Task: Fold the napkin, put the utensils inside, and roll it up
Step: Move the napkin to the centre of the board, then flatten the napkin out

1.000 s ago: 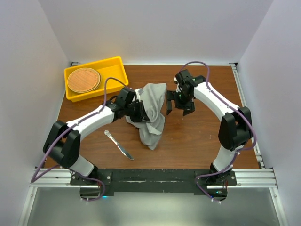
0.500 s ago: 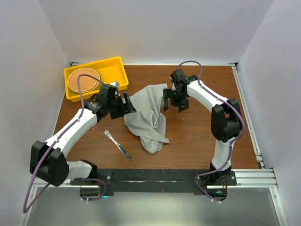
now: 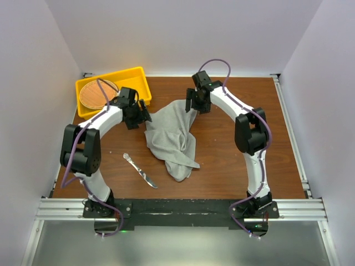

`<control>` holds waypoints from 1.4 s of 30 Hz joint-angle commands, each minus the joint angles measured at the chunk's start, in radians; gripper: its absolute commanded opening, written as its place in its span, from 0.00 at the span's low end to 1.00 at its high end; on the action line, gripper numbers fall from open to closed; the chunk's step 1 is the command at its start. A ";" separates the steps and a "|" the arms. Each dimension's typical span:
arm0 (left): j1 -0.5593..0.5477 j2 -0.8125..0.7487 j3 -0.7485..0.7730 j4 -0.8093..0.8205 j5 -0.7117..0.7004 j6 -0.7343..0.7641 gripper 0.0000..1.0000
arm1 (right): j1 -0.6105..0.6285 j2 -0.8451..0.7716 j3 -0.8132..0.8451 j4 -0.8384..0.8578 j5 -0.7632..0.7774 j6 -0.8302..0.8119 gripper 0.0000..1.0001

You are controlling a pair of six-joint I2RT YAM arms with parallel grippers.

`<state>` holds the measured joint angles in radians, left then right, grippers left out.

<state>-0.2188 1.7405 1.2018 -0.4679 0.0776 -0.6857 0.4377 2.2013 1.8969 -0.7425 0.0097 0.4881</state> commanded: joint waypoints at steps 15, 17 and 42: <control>0.035 0.202 0.159 0.080 0.080 0.083 0.33 | 0.006 0.210 0.263 0.025 0.139 -0.057 0.48; 0.035 0.200 0.169 0.078 0.083 0.091 0.22 | 0.006 0.209 0.265 0.032 0.131 -0.059 0.41; -0.047 -0.514 0.222 0.029 -0.197 0.124 0.00 | 0.013 -0.800 -0.139 0.089 0.093 -0.169 0.00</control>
<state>-0.2695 1.4147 1.4010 -0.4862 -0.0467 -0.6067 0.4454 1.6196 1.8660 -0.7513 0.1555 0.3649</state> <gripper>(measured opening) 0.051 0.014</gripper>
